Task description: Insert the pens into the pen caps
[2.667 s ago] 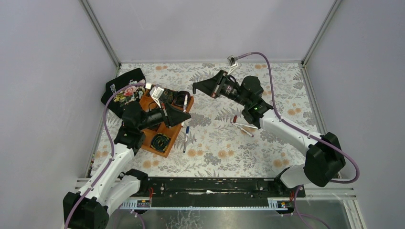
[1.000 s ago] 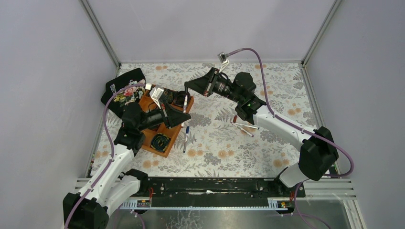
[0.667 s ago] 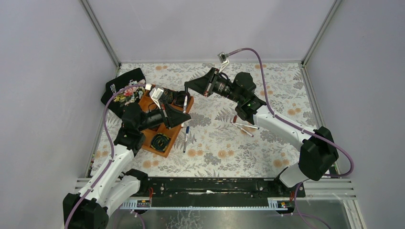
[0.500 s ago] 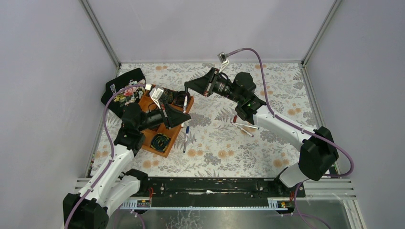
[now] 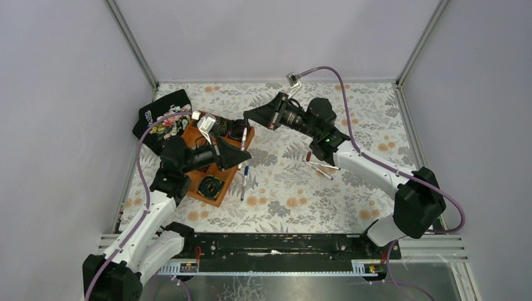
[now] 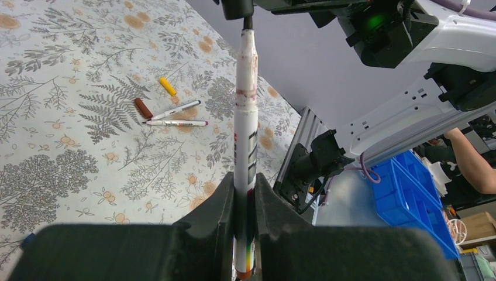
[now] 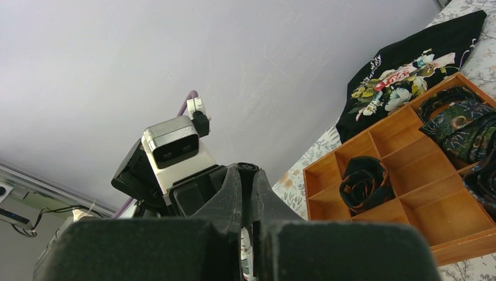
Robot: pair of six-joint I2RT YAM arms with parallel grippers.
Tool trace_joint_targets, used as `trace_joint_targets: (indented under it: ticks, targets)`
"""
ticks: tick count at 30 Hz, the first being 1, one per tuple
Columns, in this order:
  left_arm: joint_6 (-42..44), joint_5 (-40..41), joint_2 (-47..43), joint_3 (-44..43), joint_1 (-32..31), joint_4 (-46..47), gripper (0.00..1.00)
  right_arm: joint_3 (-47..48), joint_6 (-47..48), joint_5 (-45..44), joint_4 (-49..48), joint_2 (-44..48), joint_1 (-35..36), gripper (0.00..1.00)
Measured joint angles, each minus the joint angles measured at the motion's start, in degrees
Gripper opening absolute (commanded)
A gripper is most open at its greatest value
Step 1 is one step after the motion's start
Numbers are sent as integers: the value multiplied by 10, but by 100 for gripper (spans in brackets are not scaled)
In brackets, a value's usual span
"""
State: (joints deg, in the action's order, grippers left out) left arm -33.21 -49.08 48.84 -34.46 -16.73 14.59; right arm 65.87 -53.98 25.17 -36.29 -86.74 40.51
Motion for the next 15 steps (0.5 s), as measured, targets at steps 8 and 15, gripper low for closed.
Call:
trace_joint_targets:
  ticks: [8,15]
  targets:
    - [-4,-1,0,2,0,2,0,-17,-2,2,-4,12,3,0]
    - [-6,-7,-2,3,-2,8,0,-41,0,0,-19,26,14,0]
